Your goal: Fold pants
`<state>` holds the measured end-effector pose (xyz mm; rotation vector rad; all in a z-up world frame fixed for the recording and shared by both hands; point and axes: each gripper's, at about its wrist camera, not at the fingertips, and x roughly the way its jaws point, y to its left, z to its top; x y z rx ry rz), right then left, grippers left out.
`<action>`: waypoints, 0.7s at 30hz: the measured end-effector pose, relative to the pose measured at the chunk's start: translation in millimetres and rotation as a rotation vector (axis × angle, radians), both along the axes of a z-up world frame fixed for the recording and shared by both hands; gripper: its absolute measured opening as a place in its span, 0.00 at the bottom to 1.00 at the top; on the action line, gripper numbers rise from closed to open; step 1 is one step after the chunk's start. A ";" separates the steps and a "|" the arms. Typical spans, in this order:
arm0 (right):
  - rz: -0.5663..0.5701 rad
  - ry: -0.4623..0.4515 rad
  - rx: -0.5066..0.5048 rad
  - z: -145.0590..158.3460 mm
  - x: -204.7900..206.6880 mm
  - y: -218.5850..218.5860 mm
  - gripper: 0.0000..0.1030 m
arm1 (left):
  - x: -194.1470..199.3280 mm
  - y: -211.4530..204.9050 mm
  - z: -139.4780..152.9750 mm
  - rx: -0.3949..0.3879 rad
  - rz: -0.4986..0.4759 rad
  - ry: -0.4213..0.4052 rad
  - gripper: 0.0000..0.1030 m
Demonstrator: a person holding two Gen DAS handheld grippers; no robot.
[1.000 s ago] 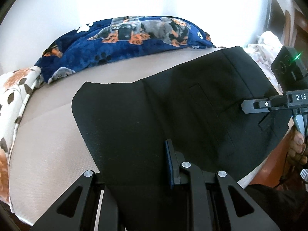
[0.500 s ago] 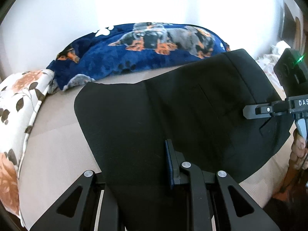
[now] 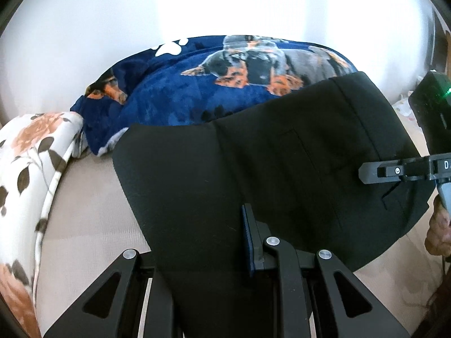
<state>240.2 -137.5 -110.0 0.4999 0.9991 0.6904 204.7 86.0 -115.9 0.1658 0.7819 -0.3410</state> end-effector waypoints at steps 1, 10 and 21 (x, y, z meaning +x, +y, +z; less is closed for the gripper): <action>-0.001 -0.001 -0.001 -1.2 5.0 0.1 0.25 | 6.3 0.5 -0.7 -0.003 0.004 0.000 0.20; -0.022 -0.015 -0.021 -12.8 54.9 4.6 0.25 | 66.0 4.8 -16.7 -0.016 0.055 -0.002 0.20; -0.030 -0.033 -0.074 -23.8 88.6 10.3 0.25 | 92.2 20.4 -34.2 -0.028 0.097 0.002 0.20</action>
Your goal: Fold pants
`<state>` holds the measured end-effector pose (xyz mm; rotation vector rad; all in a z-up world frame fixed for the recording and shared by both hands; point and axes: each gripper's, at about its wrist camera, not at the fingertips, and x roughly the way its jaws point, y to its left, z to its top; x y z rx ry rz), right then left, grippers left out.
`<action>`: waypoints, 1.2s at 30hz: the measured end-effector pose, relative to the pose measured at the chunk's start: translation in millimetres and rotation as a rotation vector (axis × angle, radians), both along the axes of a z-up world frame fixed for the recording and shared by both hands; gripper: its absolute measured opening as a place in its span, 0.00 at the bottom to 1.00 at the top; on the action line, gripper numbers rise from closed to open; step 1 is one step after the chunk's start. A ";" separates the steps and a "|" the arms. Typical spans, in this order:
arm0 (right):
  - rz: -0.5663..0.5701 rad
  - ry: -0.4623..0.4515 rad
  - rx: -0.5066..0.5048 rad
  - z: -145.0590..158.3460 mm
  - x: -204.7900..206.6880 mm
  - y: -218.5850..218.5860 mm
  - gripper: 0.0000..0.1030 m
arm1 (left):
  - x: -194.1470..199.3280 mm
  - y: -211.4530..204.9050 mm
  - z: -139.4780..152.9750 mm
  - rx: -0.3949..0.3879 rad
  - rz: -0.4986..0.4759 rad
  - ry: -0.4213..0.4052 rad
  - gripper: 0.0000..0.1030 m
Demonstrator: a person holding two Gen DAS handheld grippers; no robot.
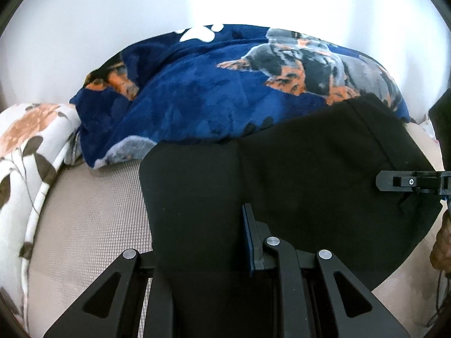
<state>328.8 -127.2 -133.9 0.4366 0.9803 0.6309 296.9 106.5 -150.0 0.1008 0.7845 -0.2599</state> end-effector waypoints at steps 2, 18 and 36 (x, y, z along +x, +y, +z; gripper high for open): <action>-0.013 0.016 0.003 -7.0 2.6 -2.2 0.25 | -0.9 3.7 -4.3 -0.008 0.011 0.006 0.22; -0.122 0.081 -0.046 -30.6 3.3 -9.6 0.41 | -6.0 36.0 -22.5 -0.028 0.218 0.068 0.84; -0.409 -0.103 -0.269 11.6 -53.1 -10.0 0.76 | -39.7 38.9 -5.1 0.059 0.360 -0.111 0.93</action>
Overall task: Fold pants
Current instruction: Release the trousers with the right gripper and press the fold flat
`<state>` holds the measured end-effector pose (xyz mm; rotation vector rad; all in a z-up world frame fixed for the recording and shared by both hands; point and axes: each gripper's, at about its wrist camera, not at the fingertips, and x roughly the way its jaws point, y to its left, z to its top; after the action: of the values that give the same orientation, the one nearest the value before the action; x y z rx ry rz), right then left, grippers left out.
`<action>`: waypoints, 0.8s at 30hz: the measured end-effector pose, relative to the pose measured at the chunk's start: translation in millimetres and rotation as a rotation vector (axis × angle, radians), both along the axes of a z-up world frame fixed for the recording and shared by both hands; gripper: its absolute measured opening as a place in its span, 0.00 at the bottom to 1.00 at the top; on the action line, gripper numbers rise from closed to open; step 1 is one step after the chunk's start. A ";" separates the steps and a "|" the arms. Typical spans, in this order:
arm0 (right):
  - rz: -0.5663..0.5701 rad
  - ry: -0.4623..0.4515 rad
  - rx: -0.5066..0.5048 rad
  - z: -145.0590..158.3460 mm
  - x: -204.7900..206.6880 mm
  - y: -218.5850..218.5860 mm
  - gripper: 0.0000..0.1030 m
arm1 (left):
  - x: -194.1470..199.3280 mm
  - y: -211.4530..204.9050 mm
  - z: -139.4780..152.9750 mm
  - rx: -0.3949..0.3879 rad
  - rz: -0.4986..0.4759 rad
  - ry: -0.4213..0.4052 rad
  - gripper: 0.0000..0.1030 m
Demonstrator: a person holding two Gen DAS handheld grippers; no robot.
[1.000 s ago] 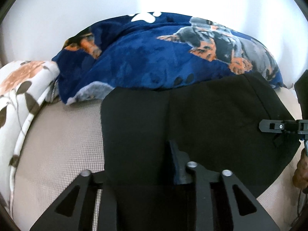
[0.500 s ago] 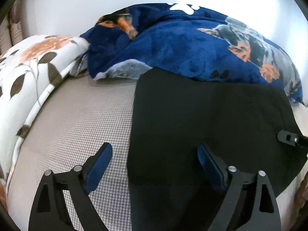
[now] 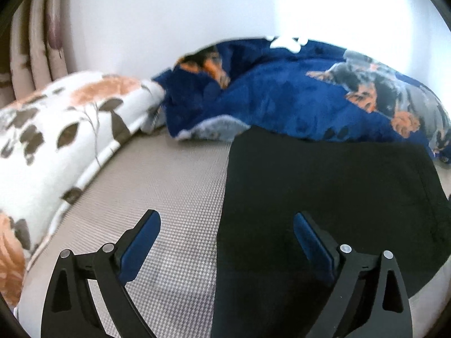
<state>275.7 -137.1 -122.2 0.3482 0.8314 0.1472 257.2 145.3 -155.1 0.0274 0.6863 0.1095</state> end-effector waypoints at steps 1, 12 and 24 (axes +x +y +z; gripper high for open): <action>0.000 -0.011 -0.015 4.7 -7.0 5.2 0.79 | -2.1 -1.2 1.1 0.006 -0.001 -0.005 0.93; 0.009 -0.011 -0.153 -0.2 -32.9 52.6 0.94 | -40.7 12.7 1.4 -0.086 0.027 -0.028 0.97; -0.055 -0.008 -0.262 -15.0 -36.6 67.5 0.98 | -42.8 -3.3 1.5 -0.018 -0.014 -0.035 0.97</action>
<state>239.0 -69.7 -137.2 0.1240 0.8209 -0.0117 214.4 142.1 -153.6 0.0130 0.6524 0.0905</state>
